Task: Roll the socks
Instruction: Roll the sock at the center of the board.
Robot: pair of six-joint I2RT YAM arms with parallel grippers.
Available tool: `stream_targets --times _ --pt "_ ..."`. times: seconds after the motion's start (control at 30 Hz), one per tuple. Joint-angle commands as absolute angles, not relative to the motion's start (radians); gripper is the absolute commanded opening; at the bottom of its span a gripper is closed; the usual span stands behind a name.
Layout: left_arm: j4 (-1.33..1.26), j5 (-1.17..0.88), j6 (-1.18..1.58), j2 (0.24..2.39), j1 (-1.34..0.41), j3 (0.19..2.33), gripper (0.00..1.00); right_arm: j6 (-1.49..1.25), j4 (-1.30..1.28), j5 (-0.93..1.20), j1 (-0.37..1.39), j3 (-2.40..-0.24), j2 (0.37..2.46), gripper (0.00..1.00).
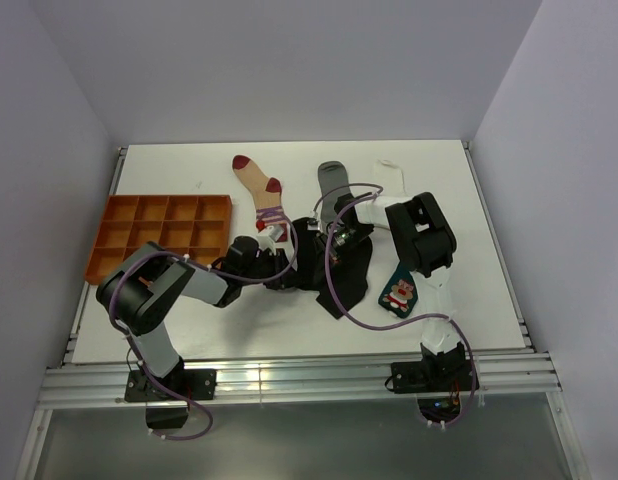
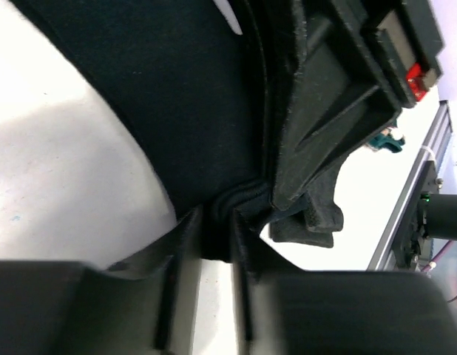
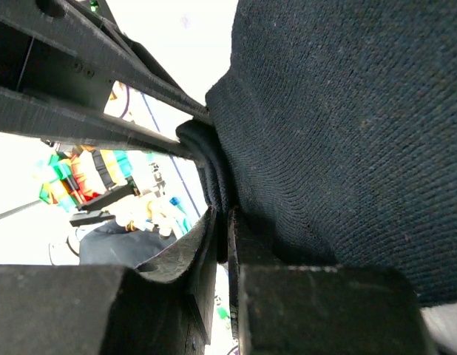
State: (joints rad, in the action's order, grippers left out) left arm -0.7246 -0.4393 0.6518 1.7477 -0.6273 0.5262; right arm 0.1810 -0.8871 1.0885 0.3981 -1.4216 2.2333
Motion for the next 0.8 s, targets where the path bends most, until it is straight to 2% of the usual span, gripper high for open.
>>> stream_targets --times 0.0,0.17,0.2,0.27,0.3,0.5,0.67,0.73,0.77 --pt "-0.647 -0.416 0.661 1.752 -0.630 0.567 0.24 0.195 -0.907 1.078 0.388 -1.456 2.241 0.00" --pt "-0.530 -0.411 0.681 1.759 -0.630 0.612 0.07 0.176 -0.876 1.017 0.388 -1.453 2.214 0.00" --pt "-0.508 -0.408 0.683 1.761 -0.630 0.620 0.00 0.172 -0.868 1.006 0.388 -1.453 2.209 0.06" --pt "-0.457 -0.396 0.692 1.759 -0.634 0.630 0.00 0.166 -0.859 0.986 0.390 -1.453 2.189 0.16" --pt "-0.440 -0.391 0.695 1.761 -0.634 0.634 0.00 0.163 -0.853 0.970 0.388 -1.453 2.181 0.25" --pt "-0.332 -0.367 0.707 1.761 -0.634 0.661 0.00 0.166 -0.844 0.897 0.384 -1.468 2.085 0.42" --pt "-0.269 -0.348 0.707 1.758 -0.632 0.690 0.00 0.189 -0.851 0.822 0.370 -1.454 1.987 0.46" --pt "-0.239 -0.342 0.703 1.755 -0.632 0.704 0.00 0.196 -0.851 0.792 0.356 -1.422 1.950 0.46" --pt "-0.232 -0.341 0.703 1.753 -0.632 0.709 0.00 0.196 -0.850 0.776 0.351 -1.408 1.942 0.41"
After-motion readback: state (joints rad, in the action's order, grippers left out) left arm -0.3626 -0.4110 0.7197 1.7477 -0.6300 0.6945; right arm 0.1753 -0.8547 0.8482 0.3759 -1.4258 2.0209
